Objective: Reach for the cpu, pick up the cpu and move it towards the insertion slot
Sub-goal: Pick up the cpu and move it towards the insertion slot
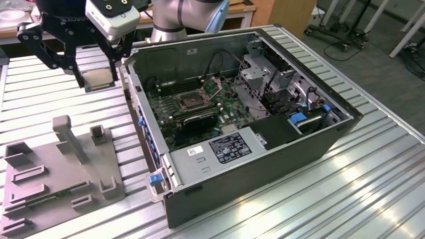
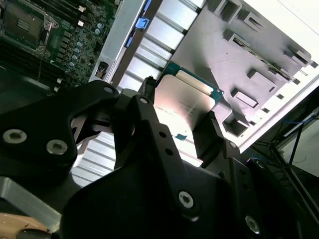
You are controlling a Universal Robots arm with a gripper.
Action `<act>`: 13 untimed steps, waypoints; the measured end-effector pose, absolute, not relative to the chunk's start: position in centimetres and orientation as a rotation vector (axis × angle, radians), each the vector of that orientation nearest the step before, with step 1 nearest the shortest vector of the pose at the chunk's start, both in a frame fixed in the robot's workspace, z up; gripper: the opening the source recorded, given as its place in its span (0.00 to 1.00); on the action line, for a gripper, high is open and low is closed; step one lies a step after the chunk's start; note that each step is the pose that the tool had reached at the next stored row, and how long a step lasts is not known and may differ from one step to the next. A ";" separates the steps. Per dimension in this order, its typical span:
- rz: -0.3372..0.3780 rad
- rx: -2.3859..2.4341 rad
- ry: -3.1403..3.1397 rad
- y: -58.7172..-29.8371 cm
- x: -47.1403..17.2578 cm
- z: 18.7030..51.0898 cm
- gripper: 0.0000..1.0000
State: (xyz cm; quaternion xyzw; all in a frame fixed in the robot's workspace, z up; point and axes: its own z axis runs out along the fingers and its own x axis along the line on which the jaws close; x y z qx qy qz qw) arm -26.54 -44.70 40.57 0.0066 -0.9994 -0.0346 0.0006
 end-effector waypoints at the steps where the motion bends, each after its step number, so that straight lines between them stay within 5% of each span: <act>1: -0.109 0.021 -3.138 -44.7 -26.5 40.6 0.55; 13: -0.109 0.021 -3.138 -44.7 -26.6 40.6 0.55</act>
